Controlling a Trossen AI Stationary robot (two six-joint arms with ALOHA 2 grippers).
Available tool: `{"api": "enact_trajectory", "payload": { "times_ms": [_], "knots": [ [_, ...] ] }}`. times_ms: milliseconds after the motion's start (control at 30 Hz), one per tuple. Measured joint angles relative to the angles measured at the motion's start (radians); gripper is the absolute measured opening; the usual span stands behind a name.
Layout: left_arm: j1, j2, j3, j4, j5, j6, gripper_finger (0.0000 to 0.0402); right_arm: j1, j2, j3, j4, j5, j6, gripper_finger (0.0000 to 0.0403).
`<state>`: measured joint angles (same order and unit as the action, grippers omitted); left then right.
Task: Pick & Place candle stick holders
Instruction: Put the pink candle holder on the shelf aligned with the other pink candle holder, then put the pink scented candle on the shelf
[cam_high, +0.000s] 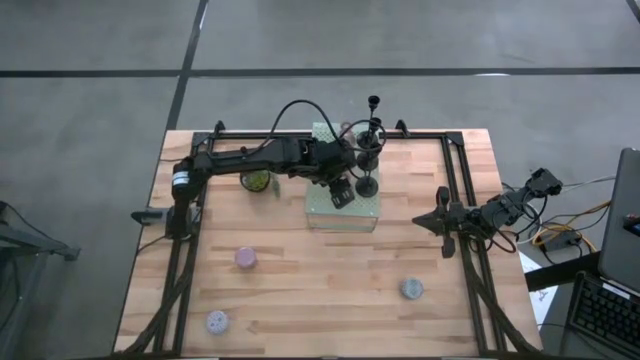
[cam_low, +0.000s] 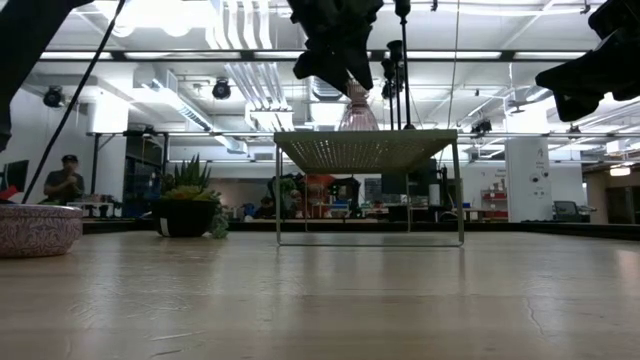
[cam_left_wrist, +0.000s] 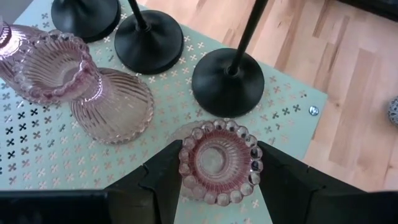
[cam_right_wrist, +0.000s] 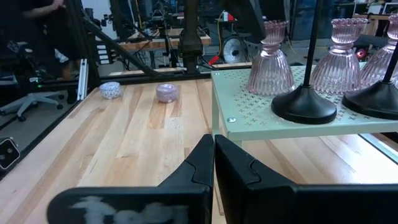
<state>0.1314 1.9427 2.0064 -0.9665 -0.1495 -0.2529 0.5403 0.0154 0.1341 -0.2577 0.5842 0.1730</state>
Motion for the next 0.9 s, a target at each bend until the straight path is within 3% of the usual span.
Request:
{"api": "enact_trajectory", "payload": {
  "times_ms": [133,533,900],
  "knots": [
    [0.000,0.000,0.000,0.007,-0.001,-0.009,0.0196,0.000,0.000,0.000,0.000,0.000,0.001,0.0008],
    [-0.002,-0.010,0.022,0.010,0.012,0.047,0.0281,0.000,0.000,0.000,0.000,0.000,0.001,0.0008],
    [-0.071,-0.153,0.035,-0.275,0.035,0.068,0.0291,0.000,0.000,0.000,0.000,0.000,0.002,0.0008]
  ]
}}
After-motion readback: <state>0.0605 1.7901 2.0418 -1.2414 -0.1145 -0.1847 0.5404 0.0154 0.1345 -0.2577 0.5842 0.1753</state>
